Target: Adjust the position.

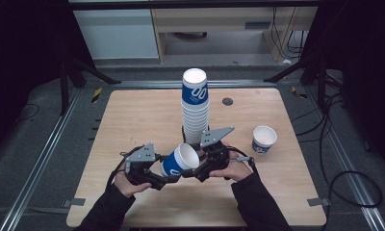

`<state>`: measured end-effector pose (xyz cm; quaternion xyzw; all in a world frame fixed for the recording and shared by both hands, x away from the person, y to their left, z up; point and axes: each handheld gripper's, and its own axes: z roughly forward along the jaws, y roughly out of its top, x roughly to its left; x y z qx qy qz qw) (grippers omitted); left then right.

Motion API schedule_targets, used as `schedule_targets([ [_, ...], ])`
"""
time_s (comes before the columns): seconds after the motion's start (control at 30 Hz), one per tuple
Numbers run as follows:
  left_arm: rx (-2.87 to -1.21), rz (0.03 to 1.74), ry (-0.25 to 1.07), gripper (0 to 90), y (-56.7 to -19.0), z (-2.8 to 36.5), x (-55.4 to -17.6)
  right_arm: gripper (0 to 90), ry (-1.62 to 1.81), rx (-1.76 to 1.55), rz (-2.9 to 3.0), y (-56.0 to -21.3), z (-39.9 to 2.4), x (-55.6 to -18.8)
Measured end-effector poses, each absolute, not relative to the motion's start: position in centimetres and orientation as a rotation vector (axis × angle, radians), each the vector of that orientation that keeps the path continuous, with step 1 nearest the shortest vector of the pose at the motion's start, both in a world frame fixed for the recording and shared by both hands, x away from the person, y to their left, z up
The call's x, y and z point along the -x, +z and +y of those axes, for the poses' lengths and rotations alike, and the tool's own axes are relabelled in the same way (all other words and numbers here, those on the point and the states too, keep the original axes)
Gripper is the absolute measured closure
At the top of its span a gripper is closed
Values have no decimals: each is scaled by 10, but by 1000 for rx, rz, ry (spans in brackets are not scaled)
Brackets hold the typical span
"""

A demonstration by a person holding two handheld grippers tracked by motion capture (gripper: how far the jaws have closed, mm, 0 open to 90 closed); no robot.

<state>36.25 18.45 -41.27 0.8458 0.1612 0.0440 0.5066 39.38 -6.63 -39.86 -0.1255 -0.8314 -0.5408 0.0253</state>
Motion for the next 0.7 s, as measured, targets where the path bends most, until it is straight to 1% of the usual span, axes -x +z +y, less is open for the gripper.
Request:
schedule_targets([
  [0.37,-2049,382,90,262,-415,183,-363,139,-1675,361,-2545,-400,-65,-393],
  [0.7,-2046,381,87,253,-416,182,-363,160,-1663,347,-2569,-397,-66,-391],
])
